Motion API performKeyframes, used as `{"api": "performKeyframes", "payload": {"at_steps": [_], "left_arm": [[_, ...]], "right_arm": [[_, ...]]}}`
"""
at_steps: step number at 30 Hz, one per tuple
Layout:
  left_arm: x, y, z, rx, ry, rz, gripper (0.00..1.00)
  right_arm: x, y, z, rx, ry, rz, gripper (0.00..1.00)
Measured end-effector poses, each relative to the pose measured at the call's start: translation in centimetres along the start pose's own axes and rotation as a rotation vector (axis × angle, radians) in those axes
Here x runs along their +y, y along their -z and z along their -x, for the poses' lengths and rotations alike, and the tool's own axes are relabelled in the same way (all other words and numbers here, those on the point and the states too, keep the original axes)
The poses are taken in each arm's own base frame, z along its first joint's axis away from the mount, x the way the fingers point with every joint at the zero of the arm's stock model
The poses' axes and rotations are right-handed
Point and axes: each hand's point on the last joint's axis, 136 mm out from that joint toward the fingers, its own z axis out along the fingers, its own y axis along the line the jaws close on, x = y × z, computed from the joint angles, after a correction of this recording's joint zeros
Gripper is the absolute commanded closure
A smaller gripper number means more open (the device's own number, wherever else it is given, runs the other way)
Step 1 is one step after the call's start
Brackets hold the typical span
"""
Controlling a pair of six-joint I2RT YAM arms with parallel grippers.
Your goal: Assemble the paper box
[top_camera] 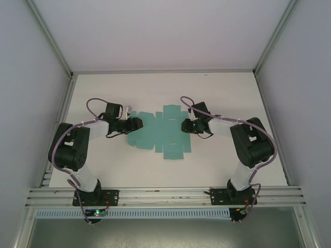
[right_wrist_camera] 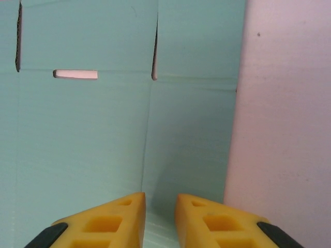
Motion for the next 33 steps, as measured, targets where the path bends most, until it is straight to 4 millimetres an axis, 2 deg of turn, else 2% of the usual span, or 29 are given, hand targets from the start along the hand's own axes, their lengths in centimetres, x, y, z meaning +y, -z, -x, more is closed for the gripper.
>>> {"api": "performKeyframes", "payload": {"at_steps": [2,3,4,6,8,10,14,17,19,24,28,30,33], "left_arm": [[-0.6,0.1,0.1,-0.003,-0.005,-0.023,0.89],[-1.0,0.3,0.2,-0.008,-0.008,-0.033,0.96],[-1.5,0.6,0.2,-0.012,-0.015,-0.047,1.00],[-2.8,1.3,0.5,-0.031,-0.038,-0.072,1.00],[-4.5,2.4,0.8,-0.059,-0.077,-0.100,1.00],[-6.1,3.8,1.2,-0.098,-0.117,-0.123,1.00],[-9.4,6.9,1.8,-0.185,-0.188,-0.177,1.00],[-12.0,9.6,1.8,-0.258,-0.236,-0.223,1.00],[-13.7,11.5,1.7,-0.308,-0.268,-0.258,1.00],[-17.3,15.6,1.0,-0.410,-0.328,-0.341,1.00],[-18.4,17.1,0.6,-0.449,-0.332,-0.370,1.00],[-18.3,17.2,0.5,-0.454,-0.323,-0.370,1.00],[-17.8,17.0,0.4,-0.451,-0.303,-0.364,1.00]], "right_arm": [[0.1,0.0,0.2,-0.007,0.006,0.010,0.70],[0.0,0.1,0.3,-0.010,0.011,0.014,0.67],[0.1,0.1,0.3,-0.010,0.017,0.021,0.63],[0.5,0.4,0.4,-0.011,0.032,0.037,0.54],[0.8,1.4,0.7,-0.023,0.049,0.050,0.41],[0.9,3.5,1.8,-0.070,0.060,0.064,0.33],[1.4,9.5,5.0,-0.224,0.075,0.141,0.23],[2.1,13.3,6.3,-0.314,0.096,0.255,0.23],[2.5,14.7,6.1,-0.331,0.114,0.326,0.23],[4.5,15.5,4.6,-0.289,0.152,0.472,0.29],[6.5,16.4,4.1,-0.282,0.175,0.603,0.36],[7.8,16.9,3.9,-0.280,0.191,0.669,0.46],[9.6,17.7,3.5,-0.277,0.230,0.731,0.55]]}}
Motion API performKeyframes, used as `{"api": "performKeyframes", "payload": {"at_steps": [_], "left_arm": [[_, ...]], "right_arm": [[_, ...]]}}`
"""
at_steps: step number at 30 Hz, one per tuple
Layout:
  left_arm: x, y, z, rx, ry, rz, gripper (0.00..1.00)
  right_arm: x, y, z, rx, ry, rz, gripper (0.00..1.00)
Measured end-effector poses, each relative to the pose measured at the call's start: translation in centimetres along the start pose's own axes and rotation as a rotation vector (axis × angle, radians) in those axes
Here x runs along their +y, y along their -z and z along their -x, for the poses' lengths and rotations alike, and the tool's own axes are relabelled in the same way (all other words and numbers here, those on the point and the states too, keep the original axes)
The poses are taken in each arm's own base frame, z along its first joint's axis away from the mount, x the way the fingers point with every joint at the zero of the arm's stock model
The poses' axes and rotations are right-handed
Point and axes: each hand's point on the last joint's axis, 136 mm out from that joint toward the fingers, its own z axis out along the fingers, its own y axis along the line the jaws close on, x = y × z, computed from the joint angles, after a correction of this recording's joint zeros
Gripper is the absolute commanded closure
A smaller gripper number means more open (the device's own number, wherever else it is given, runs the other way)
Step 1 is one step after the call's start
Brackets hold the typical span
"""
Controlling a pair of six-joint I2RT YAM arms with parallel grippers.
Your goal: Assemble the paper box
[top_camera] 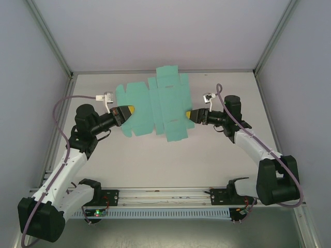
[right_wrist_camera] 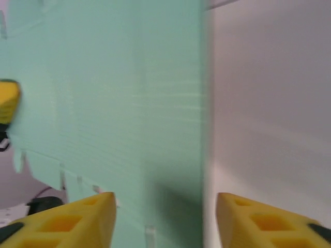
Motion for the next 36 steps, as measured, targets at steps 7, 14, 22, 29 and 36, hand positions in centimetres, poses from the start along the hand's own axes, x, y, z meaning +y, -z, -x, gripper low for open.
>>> {"api": "performKeyframes", "payload": {"at_steps": [7,14,22,29,36], "left_arm": [[0.1,0.3,-0.2,-0.010,0.010,0.006,1.00],[1.0,0.9,-0.6,-0.034,0.017,0.061,0.00],[10.8,5.5,-3.1,-0.081,0.139,0.623,0.00],[14.5,6.5,-5.4,0.024,0.179,0.812,0.00],[14.3,2.0,-4.0,0.128,0.222,0.715,0.00]], "right_arm": [[1.8,0.1,0.8,-0.022,0.054,0.039,0.87],[1.6,-0.4,0.8,0.002,0.110,-0.024,1.00],[-1.0,-2.9,-1.2,0.220,0.357,-0.282,1.00],[-9.9,-4.4,-4.9,0.529,0.588,-0.559,1.00],[-11.4,-7.9,-3.6,0.637,1.173,-0.694,1.00]]}}
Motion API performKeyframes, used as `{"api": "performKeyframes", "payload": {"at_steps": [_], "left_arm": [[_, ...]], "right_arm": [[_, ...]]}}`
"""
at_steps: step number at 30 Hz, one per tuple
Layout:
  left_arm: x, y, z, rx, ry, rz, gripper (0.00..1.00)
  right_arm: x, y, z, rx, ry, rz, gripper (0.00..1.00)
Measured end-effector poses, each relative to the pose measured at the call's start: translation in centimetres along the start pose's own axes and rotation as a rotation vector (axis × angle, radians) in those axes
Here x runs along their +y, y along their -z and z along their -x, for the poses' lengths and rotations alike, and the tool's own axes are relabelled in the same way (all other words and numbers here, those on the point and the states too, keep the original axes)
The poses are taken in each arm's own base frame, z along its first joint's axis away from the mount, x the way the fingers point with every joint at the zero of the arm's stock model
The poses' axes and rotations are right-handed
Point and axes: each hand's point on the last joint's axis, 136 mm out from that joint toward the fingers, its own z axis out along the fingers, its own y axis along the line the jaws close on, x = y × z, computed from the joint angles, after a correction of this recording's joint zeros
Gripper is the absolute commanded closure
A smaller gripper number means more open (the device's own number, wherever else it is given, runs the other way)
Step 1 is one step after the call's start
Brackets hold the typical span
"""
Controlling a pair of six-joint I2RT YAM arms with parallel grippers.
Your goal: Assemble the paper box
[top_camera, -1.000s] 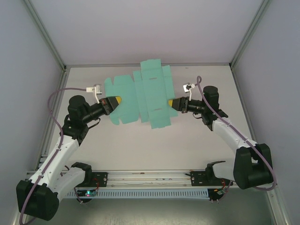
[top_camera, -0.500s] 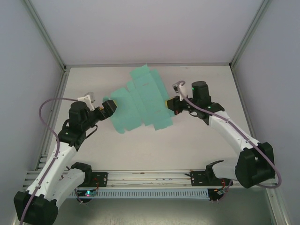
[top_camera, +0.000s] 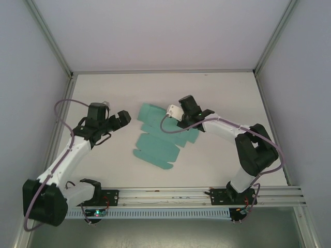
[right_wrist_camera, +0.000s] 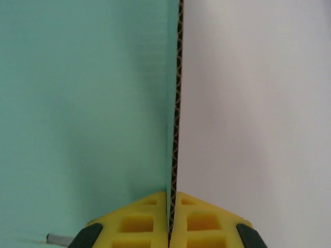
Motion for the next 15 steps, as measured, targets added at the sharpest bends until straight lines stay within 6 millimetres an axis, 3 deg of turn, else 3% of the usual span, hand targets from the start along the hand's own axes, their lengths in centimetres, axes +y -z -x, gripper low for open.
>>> {"api": "performKeyframes", "payload": {"at_steps": [6,11,15], "left_arm": [[-4.0,-3.0,2.1,0.093,-0.002,-0.128,0.00],[-7.3,-5.0,3.2,0.154,-0.043,-0.212,0.16],[-9.7,-6.3,2.6,0.207,-0.111,-0.245,0.25]], "right_arm": [[1.4,-1.0,1.6,-0.099,0.270,-0.151,1.00],[1.7,-0.9,2.4,-0.144,0.352,-0.206,1.00],[0.9,-0.4,3.5,-0.183,0.357,-0.252,1.00]]}}
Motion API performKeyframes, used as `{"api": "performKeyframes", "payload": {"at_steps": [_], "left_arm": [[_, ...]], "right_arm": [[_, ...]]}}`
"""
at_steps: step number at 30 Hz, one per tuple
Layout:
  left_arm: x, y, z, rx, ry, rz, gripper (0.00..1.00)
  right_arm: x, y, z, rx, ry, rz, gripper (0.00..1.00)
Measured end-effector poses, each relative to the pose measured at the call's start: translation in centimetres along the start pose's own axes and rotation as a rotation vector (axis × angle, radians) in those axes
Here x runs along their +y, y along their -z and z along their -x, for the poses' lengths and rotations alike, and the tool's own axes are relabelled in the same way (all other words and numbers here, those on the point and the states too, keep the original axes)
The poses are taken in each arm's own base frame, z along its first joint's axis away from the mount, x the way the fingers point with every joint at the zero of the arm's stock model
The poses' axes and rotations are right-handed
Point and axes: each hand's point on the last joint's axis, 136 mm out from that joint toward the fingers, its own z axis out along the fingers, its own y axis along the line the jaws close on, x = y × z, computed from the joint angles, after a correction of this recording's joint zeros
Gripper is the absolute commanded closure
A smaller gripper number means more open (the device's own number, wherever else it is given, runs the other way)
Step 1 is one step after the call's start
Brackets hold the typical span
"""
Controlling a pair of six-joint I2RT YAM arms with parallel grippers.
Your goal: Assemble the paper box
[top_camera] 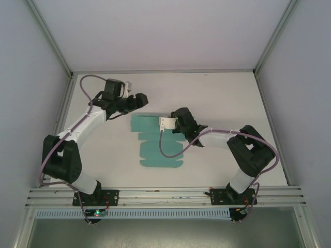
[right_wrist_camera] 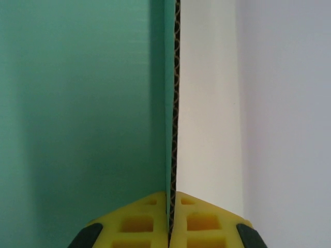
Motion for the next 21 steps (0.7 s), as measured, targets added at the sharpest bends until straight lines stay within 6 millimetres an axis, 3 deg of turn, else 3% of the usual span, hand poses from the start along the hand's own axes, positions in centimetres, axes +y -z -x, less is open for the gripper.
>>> {"api": "performKeyframes", "payload": {"at_steps": [9,15,21], "left_arm": [[0.5,-3.2,-4.0,0.170,-0.011,0.031,0.36],[0.3,-4.1,-4.7,0.200,0.027,-0.010,0.47],[0.1,-5.3,-5.3,0.181,0.128,-0.106,0.64]], "right_arm": [[-1.4,1.2,0.5,-0.026,-0.017,-0.040,1.00],[-1.2,1.4,0.6,-0.036,-0.025,-0.035,1.00],[-0.2,1.5,0.4,-0.029,-0.036,-0.020,1.00]]}}
